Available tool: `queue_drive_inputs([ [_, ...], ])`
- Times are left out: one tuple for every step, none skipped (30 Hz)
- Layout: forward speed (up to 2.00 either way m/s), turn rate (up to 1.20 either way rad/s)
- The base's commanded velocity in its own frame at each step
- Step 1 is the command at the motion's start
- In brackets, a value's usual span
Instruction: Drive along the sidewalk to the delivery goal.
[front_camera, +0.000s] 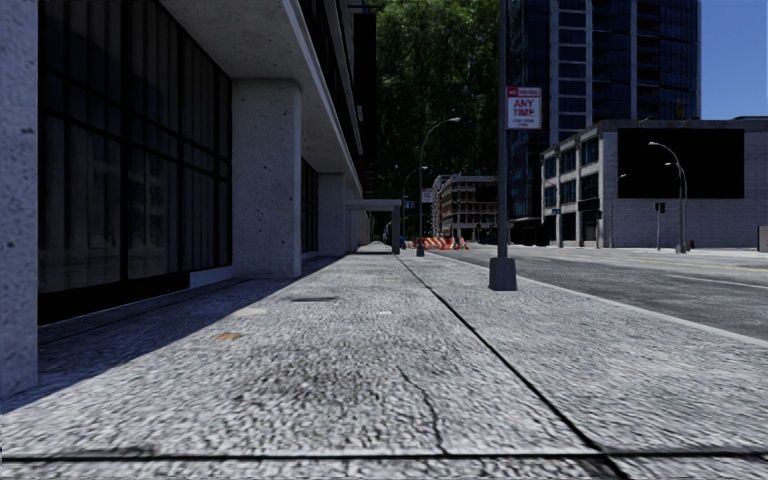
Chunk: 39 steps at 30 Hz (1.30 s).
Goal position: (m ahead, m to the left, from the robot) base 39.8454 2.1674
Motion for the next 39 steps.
queue_drive_inputs([
  [2.0,0.0],
  [2.0,0.0],
  [2.0,0.0],
  [2.0,0.0],
  [2.0,0.0],
  [2.0,0.0],
  [2.0,0.0],
  [2.0,0.0],
  [2.0,0.0],
  [2.0,0.0],
  [2.0,0.0],
  [2.0,0.0],
  [2.0,0.0],
  [2.0,0.0],
  [2.0,0.0],
  [2.0,0.0],
  [2.0,0.0],
  [2.0,0.0],
  [2.0,0.0],
  [2.0,0.0],
  [2.0,0.0],
  [2.0,0.0],
  [2.0,0.0],
  [2.0,0.0],
  [2.0,0.0],
  [2.0,0.0],
  [2.0,0.0],
  [2.0,0.0],
  [2.0,0.0],
  [2.0,0.0],
  [2.0,0.0],
  [2.0,0.0],
  [2.0,0.0],
  [2.0,0.0],
  [2.0,0.0],
  [2.0,0.0],
  [2.0,0.0],
  [2.0,0.0],
  [2.0,0.0],
])
